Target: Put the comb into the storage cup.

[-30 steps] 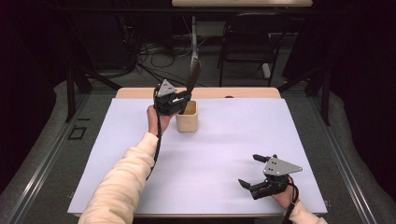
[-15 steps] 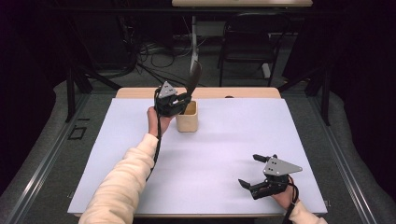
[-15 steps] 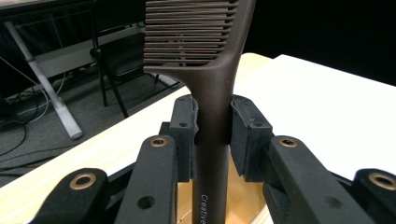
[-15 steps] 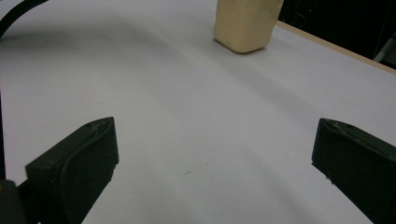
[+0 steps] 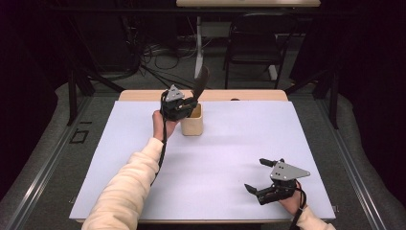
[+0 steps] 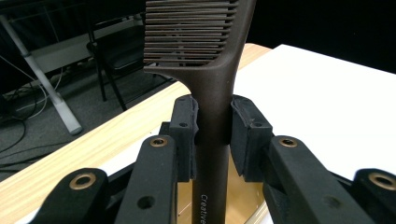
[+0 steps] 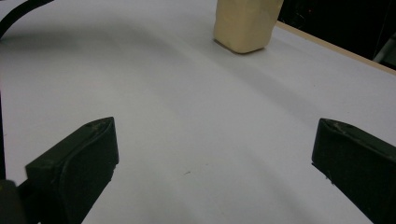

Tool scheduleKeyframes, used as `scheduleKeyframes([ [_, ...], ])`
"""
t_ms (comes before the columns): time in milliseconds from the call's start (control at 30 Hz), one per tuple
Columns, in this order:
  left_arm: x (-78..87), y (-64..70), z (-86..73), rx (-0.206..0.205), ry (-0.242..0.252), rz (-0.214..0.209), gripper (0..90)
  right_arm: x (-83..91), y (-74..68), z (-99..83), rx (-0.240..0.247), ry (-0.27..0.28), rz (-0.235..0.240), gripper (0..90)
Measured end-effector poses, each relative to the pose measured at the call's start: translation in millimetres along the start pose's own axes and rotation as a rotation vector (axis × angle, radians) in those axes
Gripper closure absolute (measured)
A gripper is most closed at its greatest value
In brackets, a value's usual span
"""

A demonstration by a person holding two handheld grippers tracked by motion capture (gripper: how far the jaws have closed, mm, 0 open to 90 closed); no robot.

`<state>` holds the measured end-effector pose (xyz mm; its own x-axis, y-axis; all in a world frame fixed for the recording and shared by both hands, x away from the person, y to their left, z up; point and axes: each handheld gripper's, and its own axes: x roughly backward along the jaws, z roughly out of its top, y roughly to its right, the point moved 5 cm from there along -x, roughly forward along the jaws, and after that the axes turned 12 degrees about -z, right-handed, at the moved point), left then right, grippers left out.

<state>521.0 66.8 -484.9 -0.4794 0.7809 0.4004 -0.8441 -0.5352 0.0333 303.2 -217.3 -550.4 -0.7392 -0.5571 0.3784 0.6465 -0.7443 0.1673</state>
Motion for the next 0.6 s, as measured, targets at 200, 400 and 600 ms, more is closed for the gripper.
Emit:
scheduleKeyframes([
  [200,-1.8,0.0,-3.1,-0.005,-0.018,0.000,72.4,-0.1,0.1,-0.1,0.001,0.000,0.000,0.1],
  [400,-3.7,-0.9,-7.4,0.005,-0.033,-0.001,72.4,-0.2,-0.1,0.0,0.000,0.000,0.002,0.1],
  [600,-5.1,-1.3,-9.9,0.005,-0.052,-0.002,72.3,-0.4,-0.1,0.0,0.000,0.000,0.002,0.1],
])
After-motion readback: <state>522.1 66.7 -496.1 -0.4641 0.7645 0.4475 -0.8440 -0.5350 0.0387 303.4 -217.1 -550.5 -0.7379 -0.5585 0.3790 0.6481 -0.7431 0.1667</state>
